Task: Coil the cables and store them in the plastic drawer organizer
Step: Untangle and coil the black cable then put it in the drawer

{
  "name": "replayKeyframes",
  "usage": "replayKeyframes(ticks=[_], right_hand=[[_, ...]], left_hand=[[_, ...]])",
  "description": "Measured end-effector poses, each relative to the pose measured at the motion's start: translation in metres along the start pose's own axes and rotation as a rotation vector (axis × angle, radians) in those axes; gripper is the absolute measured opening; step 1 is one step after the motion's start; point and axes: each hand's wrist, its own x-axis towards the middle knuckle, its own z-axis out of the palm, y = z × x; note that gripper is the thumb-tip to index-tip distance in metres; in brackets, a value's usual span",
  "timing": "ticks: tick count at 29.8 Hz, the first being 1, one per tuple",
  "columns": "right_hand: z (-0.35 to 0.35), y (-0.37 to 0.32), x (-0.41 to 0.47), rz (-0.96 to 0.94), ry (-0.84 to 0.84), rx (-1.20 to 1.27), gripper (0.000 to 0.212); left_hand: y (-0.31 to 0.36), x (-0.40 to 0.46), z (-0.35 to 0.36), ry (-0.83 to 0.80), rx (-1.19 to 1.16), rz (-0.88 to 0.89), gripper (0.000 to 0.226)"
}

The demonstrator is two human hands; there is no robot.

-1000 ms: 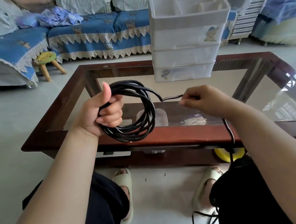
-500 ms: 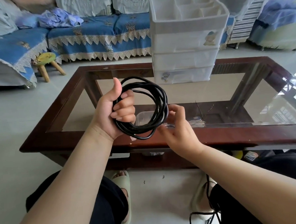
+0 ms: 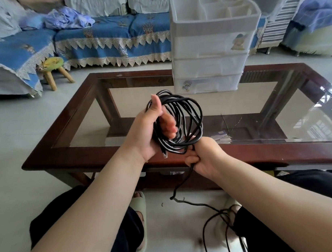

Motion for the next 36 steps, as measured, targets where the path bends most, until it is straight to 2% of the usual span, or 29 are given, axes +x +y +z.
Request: replayKeyframes(ticks=[3, 5, 7, 10, 11, 13, 15, 17, 21, 25, 28, 30, 31, 33, 36], right_hand=[[0.003, 0.011, -0.001, 0.045, -0.009, -0.094, 0.038], [0.002, 0.02, 0.0, 0.114, -0.107, -0.172, 0.053], [0.001, 0.029, -0.001, 0.133, -0.227, -0.303, 0.057], [-0.001, 0.042, -0.003, 0.072, -0.311, -0.563, 0.032], [-0.003, 0.046, -0.001, 0.044, -0.285, -0.61, 0.022], [-0.006, 0.052, 0.005, 0.01, -0.157, -0.658, 0.023], [-0.009, 0.053, 0.007, -0.103, -0.014, -0.787, 0.023], [-0.01, 0.045, 0.005, -0.319, 0.077, -1.034, 0.021], [-0.004, 0.024, -0.003, -0.649, 0.09, -1.551, 0.024], [0.005, 0.014, -0.014, -0.762, 0.071, -1.814, 0.025], [0.012, 0.007, -0.021, -0.74, 0.053, -1.814, 0.025], [0.016, -0.001, -0.023, -0.652, -0.019, -1.718, 0.028], [0.017, -0.004, -0.024, -0.588, -0.07, -1.64, 0.03], [0.018, -0.01, -0.022, -0.432, -0.167, -1.404, 0.033], [0.017, -0.019, -0.023, -0.198, -0.35, -1.049, 0.023]], left_hand=[[0.003, 0.003, 0.0, 0.031, -0.137, 0.024, 0.044], [0.01, 0.01, -0.01, 0.101, -0.292, 0.055, 0.045], [0.018, 0.016, -0.023, 0.223, -0.424, 0.116, 0.047], [0.029, 0.02, -0.038, 0.389, -0.532, 0.209, 0.05], [0.032, 0.021, -0.042, 0.429, -0.541, 0.242, 0.05], [0.038, 0.02, -0.047, 0.487, -0.534, 0.301, 0.05], [0.041, 0.019, -0.049, 0.544, -0.498, 0.346, 0.049], [0.042, 0.017, -0.05, 0.62, -0.434, 0.376, 0.048], [0.035, 0.015, -0.038, 0.71, -0.196, 0.429, 0.046], [0.006, 0.015, -0.021, 0.656, 0.284, 0.541, 0.044], [-0.014, 0.011, -0.01, 0.573, 0.621, 0.624, 0.029], [-0.023, 0.009, -0.006, 0.503, 0.74, 0.7, 0.021], [-0.027, 0.009, -0.006, 0.475, 0.795, 0.746, 0.025], [-0.033, 0.013, -0.009, 0.43, 0.92, 0.828, 0.048], [-0.033, 0.014, -0.008, 0.403, 1.045, 0.858, 0.071]])
